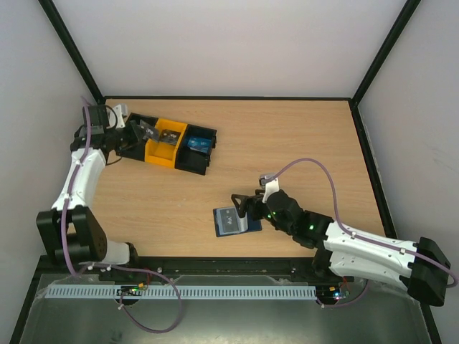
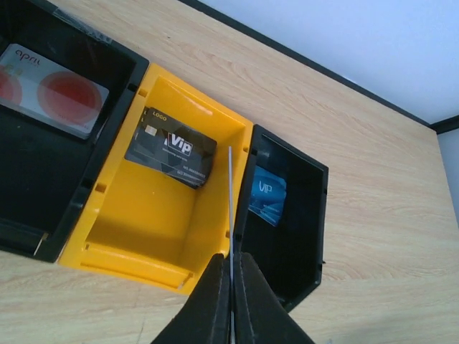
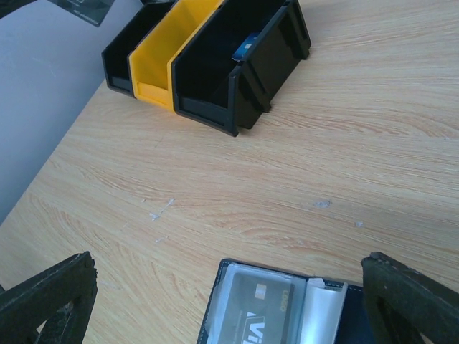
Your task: Take the credit cards out of the card holder
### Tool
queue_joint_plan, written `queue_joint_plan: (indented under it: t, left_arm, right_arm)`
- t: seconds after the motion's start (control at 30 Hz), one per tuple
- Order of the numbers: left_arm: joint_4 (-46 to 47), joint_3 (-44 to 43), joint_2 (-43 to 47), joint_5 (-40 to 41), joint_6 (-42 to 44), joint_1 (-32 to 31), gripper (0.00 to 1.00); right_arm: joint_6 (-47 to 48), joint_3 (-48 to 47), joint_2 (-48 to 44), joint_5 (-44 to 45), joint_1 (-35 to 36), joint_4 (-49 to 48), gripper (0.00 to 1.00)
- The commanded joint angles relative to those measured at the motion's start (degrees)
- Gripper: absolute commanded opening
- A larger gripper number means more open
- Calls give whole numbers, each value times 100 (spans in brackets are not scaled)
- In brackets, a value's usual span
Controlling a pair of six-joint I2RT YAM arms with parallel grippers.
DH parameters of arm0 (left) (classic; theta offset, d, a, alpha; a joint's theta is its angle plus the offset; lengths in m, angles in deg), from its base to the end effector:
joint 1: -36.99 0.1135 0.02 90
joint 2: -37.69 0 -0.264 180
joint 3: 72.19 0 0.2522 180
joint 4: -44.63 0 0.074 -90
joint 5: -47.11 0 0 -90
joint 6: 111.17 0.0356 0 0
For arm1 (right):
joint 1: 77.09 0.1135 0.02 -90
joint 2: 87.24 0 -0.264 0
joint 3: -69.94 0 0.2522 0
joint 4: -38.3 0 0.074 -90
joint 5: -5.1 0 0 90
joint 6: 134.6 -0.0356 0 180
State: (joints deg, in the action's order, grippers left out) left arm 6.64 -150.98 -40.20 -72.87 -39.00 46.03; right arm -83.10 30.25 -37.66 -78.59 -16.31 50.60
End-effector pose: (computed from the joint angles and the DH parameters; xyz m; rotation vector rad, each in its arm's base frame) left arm 0.2995 0.0296 0.3124 -0.2236 2.1841 -0.6640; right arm 0.1003 0.1714 0.2299 -0.3295 2.0763 1.0009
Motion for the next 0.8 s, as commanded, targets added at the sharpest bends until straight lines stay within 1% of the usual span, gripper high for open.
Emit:
queue_joint_plan:
  t: [0.0,0.13,0.27,0.33,0.43,0.67,0.77]
  left_arm:
    - [66,-440,-507,34,-108,15,3]
    - [653,-316,-549,-47,-266,15,3]
    - [1360,-203,-745,-545,-424,-29,3]
    - [1359,-386,-1029,-638,-370,-95,3]
    - [1106,-619,-1415,-633,-142,-113,3]
    - [1189,-764,-1820,-187,-116,-266,3]
    - [1237,-887,-1975,-125,-188,-346,3]
  right_arm:
    - [169,-313,193,229,23,170,98]
    - [583,-517,386,502,23,344,98]
    - [783,-601,421,839,24,503,98]
    - [869,-572,427,854,23,435,98]
    - [941,-642,468,902,23,438,98]
    - [1107,-823,490,960,23,534,98]
    - [1145,-858,478,1016,26,643,98]
